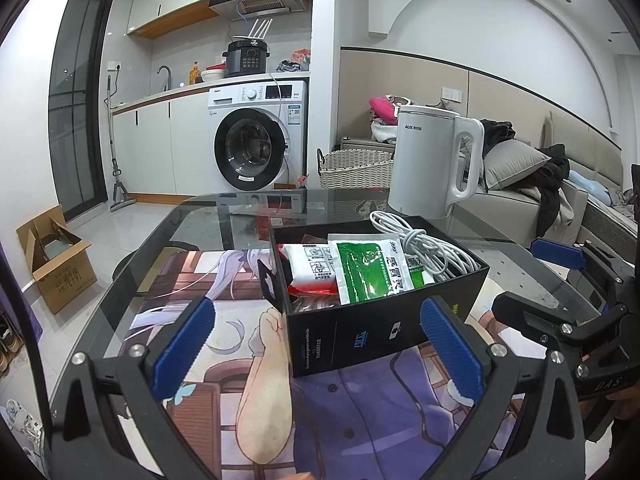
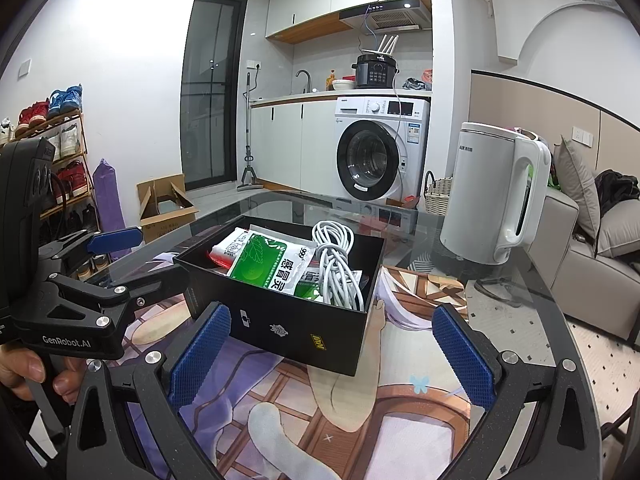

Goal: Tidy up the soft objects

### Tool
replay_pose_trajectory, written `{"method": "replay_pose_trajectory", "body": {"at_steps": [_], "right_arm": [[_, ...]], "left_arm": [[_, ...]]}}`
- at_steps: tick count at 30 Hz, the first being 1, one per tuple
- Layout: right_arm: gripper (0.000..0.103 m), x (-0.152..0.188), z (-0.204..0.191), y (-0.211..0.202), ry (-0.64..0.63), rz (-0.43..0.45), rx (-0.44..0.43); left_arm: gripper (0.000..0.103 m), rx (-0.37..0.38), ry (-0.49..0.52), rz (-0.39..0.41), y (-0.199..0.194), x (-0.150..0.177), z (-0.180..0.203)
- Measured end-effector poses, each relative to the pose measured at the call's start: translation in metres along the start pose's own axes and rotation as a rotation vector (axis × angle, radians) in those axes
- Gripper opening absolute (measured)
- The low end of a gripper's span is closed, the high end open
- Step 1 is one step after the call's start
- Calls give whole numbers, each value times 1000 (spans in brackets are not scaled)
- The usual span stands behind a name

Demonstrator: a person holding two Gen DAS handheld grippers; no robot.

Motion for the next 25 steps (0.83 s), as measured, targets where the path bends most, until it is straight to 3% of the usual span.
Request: {"method": "replay_pose_trajectory", "body": {"at_steps": [25], "right_arm": [[103, 0, 0, 0, -1, -1, 0]], "left_arm": [[103, 0, -12, 1, -1, 1, -2]]}}
Point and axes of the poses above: each gripper's, at about its wrist camera, not at the fingertips, and y roughly the way its jaws point, z to its right, x to its underside, the point moved 8 cm from there along y, roughly the way its jaws point, and after that the axes turned 3 degrees about -x, right-handed, at the moved point
